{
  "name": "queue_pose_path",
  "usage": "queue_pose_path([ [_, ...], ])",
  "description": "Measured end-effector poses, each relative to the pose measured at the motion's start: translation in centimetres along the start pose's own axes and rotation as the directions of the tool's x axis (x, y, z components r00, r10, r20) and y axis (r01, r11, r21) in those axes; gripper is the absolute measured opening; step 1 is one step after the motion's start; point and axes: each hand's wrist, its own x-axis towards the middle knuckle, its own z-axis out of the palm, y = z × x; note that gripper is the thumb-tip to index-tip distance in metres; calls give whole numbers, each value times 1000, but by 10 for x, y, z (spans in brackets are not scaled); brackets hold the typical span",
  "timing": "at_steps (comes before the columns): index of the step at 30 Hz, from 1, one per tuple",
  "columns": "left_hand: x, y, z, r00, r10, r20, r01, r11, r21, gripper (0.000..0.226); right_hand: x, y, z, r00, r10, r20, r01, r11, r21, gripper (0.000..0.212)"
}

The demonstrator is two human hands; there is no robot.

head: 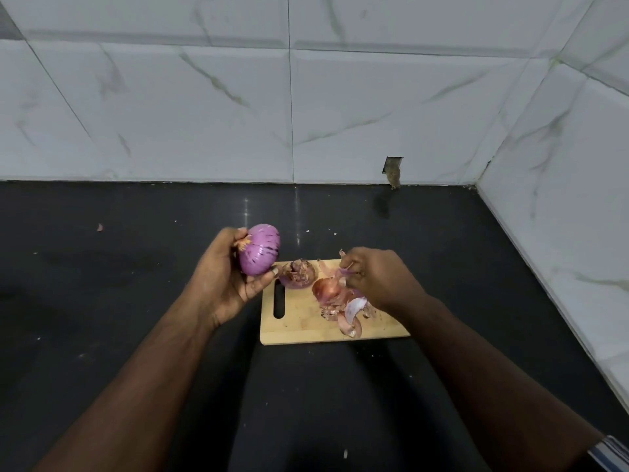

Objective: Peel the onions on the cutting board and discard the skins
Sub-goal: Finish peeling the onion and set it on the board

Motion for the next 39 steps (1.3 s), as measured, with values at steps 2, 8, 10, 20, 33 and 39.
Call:
queue_pose_path([
  [2, 0, -1, -6, 1000, -13, -6, 13, 1000, 20, 45, 4, 0, -3, 998, 12, 63, -8, 998, -55, 32],
  [8, 2, -9, -33, 994, -26, -104, 21, 999, -41, 41, 9, -21, -2, 983, -108, -149, 98, 992, -74, 31],
  [10, 3, -6, -48, 991, -41, -127, 33, 997, -66, 49, 13, -39, 10, 970, -181, -161, 172, 983, -70, 30],
  [20, 2, -5, -90, 967, -78, -241, 49, 991, -121, 31, 73, -123, 106, 897, -363, 253, 442, 758, -479, 34],
  [33, 2, -4, -75, 985, -103, -138, 90, 991, -97, 30, 31, -79, 52, 992, -114, -54, 123, 966, 227, 27],
  [39, 2, -15, -32, 991, -127, -40, 125, 991, -45, 43, 31, -19, 13, 1000, -1, -5, 1, 1000, 12, 26],
])
